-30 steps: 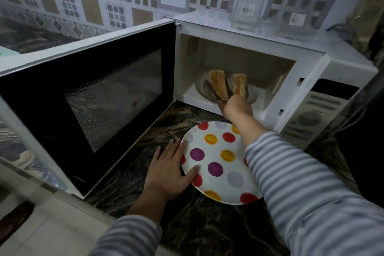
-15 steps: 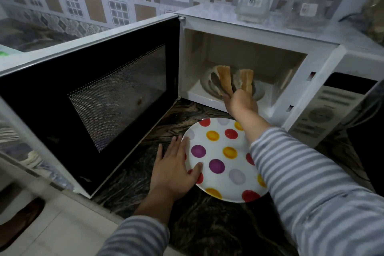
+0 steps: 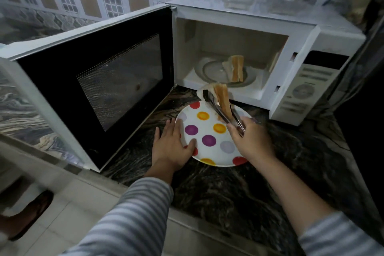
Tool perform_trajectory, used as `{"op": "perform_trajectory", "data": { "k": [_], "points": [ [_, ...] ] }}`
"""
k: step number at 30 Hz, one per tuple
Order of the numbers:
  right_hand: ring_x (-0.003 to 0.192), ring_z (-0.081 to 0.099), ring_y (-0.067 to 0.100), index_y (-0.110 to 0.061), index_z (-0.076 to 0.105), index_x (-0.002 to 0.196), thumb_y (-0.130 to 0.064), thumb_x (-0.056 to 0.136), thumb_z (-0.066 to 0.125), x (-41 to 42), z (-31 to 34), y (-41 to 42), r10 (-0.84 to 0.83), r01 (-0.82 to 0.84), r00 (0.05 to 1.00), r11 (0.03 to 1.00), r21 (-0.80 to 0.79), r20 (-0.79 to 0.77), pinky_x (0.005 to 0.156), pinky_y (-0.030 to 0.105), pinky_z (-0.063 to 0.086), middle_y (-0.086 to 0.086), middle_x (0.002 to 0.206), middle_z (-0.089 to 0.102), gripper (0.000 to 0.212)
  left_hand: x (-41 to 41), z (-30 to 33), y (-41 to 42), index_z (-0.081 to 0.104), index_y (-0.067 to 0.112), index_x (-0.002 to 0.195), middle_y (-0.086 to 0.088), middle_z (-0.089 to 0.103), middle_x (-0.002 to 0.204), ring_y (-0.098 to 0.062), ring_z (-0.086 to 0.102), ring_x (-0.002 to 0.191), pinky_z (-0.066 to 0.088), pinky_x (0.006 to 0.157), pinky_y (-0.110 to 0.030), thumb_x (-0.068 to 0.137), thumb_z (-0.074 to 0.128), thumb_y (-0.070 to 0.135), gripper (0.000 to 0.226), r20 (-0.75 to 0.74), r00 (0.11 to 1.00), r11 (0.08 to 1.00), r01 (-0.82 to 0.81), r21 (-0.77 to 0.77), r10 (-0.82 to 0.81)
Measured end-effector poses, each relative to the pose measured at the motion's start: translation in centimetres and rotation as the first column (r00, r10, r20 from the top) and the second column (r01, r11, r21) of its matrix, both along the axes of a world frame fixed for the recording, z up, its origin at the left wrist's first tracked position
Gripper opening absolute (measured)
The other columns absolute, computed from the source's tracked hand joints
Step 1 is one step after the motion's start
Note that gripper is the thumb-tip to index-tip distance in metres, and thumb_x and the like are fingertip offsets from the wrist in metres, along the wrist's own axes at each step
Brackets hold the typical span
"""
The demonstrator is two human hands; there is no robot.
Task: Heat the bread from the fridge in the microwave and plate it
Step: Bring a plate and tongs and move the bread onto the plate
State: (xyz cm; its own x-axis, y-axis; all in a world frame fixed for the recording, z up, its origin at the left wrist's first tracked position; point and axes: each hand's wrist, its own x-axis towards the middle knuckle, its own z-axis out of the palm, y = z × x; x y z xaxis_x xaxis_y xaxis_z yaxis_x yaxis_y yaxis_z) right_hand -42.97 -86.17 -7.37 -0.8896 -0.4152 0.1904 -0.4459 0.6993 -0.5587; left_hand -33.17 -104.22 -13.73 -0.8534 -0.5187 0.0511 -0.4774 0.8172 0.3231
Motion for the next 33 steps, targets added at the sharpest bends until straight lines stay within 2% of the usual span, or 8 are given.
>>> {"op": "perform_trajectory", "data": {
  "k": [3,6,9,16,23,27,31,33],
  "points": [
    [0.091,0.064,0.026,-0.018,0.059,0.120,-0.044,0.093,0.053,2.1,-1.5,1.8,0.015,-0.016,0.998,1.000,0.010,0.054,0.067,0.026,0.041,0.005,0.099,0.068,0.038,0.0,0.0,0.0,0.006,0.016,0.154,-0.002,0.009,0.162,-0.015,0.001,0.149,-0.006,0.119,-0.041,0.085,0.022,0.068,0.088,0.010,1.000,1.000,-0.002,-0.006,0.002],
    [0.094,0.064,0.027,-0.019,0.056,0.126,-0.046,0.092,0.052,3.4,-2.6,2.6,0.027,-0.030,0.998,0.998,0.056,0.051,0.072,0.031,0.049,0.005,0.105,0.066,0.043,-0.1,0.0,0.1,0.006,0.016,0.154,-0.002,0.010,0.162,-0.015,0.002,0.149,-0.005,0.119,-0.042,0.089,0.028,0.065,0.084,0.012,1.000,1.000,-0.009,-0.016,0.009],
    [0.101,0.062,0.027,-0.020,0.051,0.133,-0.046,0.092,0.052,3.9,-3.0,2.7,0.019,-0.021,1.000,0.995,0.096,0.022,0.077,0.033,0.050,0.004,0.114,0.064,0.048,-0.1,0.0,0.1,0.006,0.016,0.154,-0.002,0.010,0.162,-0.015,0.002,0.149,-0.004,0.120,-0.042,0.092,0.032,0.062,0.082,0.013,1.000,1.000,-0.010,-0.028,0.010],
    [0.100,0.063,0.025,-0.020,0.050,0.133,-0.046,0.091,0.054,4.3,-3.0,2.7,0.002,-0.003,1.000,0.996,0.090,0.012,0.077,0.031,0.050,0.004,0.115,0.063,0.050,-0.1,0.0,0.1,0.005,0.017,0.154,-0.002,0.008,0.162,-0.015,0.001,0.149,-0.004,0.120,-0.041,0.092,0.030,0.063,0.081,0.029,1.000,1.000,-0.008,-0.029,0.009],
    [0.104,0.061,0.022,-0.018,0.048,0.135,-0.050,0.089,0.057,4.4,-2.1,3.0,0.005,-0.010,0.996,0.998,0.059,0.085,0.080,0.030,0.050,0.003,0.117,0.062,0.056,-0.2,-0.2,-0.1,0.003,0.018,0.155,-0.001,0.007,0.162,-0.015,0.001,0.149,-0.005,0.120,-0.041,0.092,0.028,0.064,0.081,0.034,0.999,1.000,-0.008,-0.027,0.009],
    [0.104,0.061,0.024,-0.015,0.053,0.128,-0.048,0.089,0.058,4.0,-0.1,3.4,0.007,-0.009,0.995,1.000,0.015,0.101,0.073,0.025,0.042,0.004,0.112,0.064,0.051,-0.1,-0.1,0.0,0.003,0.018,0.155,-0.001,0.007,0.162,-0.014,0.001,0.149,-0.005,0.120,-0.041,0.092,0.029,0.064,0.082,0.027,1.000,1.000,-0.006,-0.016,0.006],
    [0.088,0.060,0.022,-0.016,0.059,0.111,-0.047,0.088,0.059,1.8,2.6,2.8,-0.005,0.012,0.994,0.998,-0.067,0.111,0.057,0.023,0.037,0.000,0.091,0.061,0.038,0.0,0.0,0.0,0.001,0.017,0.154,-0.001,0.004,0.162,-0.014,0.000,0.149,-0.006,0.119,-0.041,0.092,0.027,0.064,0.082,0.026,1.000,1.000,-0.003,-0.016,0.003],
    [0.089,0.059,0.025,-0.014,0.058,0.112,-0.050,0.089,0.057,-0.2,4.2,1.9,-0.049,0.053,0.996,0.998,-0.044,0.080,0.062,0.026,0.039,0.005,0.097,0.062,0.042,-0.1,-0.1,0.0,0.001,0.018,0.154,0.000,0.004,0.162,-0.014,0.000,0.149,-0.006,0.119,-0.041,0.092,0.027,0.065,0.082,0.017,1.000,1.000,-0.004,-0.010,0.004]
  ]
}}
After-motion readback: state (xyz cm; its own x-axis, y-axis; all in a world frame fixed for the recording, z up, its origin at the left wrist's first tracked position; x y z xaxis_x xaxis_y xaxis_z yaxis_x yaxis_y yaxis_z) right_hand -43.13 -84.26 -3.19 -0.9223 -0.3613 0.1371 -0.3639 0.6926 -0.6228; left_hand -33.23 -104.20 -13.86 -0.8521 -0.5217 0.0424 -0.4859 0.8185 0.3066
